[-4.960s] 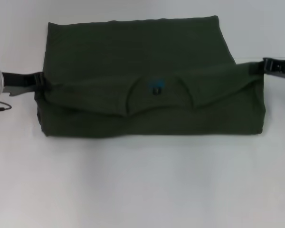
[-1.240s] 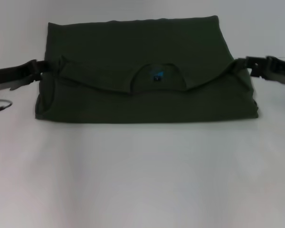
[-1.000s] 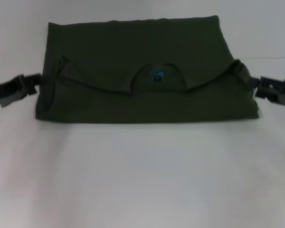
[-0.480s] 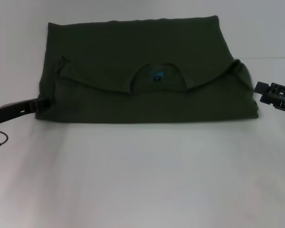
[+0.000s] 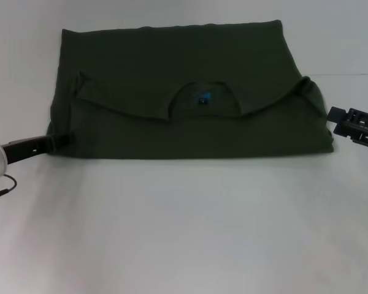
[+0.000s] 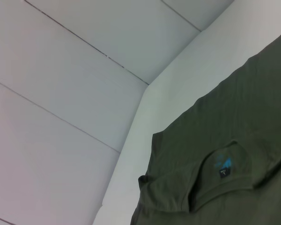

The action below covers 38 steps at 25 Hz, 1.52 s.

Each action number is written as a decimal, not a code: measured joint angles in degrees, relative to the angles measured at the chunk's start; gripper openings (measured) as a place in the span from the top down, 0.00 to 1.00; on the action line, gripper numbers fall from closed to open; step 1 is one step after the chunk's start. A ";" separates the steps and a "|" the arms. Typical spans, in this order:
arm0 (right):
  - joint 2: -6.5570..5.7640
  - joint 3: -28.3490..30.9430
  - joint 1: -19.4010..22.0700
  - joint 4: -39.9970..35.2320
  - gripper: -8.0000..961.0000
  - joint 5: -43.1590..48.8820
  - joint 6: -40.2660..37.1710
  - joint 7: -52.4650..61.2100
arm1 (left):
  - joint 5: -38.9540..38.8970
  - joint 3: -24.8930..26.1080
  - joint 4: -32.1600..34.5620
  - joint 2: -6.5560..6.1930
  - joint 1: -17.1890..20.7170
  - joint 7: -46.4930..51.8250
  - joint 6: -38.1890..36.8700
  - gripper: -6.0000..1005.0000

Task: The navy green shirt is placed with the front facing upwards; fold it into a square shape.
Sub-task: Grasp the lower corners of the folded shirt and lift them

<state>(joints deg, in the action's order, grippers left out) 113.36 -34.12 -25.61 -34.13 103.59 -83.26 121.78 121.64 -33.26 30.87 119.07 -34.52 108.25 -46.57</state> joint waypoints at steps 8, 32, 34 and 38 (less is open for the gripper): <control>-0.13 0.51 -0.12 0.03 0.23 -0.06 -0.06 -0.04 | 0.01 -2.13 -0.08 0.36 -0.02 -0.03 1.62 0.47; -0.40 1.61 -0.41 0.03 0.24 -0.06 0.13 0.30 | 0.09 -4.95 2.42 1.26 0.72 -0.29 1.24 0.91; -0.52 1.61 -0.41 0.03 0.24 0.01 0.01 0.33 | 0.10 -4.96 2.75 1.26 0.82 -0.10 1.26 0.95; -1.18 1.06 -0.53 0.03 0.24 0.41 -0.13 0.43 | 0.09 -4.87 3.48 1.16 0.86 0.78 0.97 0.97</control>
<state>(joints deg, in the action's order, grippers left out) 112.18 -33.06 -26.14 -34.10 104.00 -83.39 122.21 121.73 -38.12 34.35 120.22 -33.66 109.04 -45.60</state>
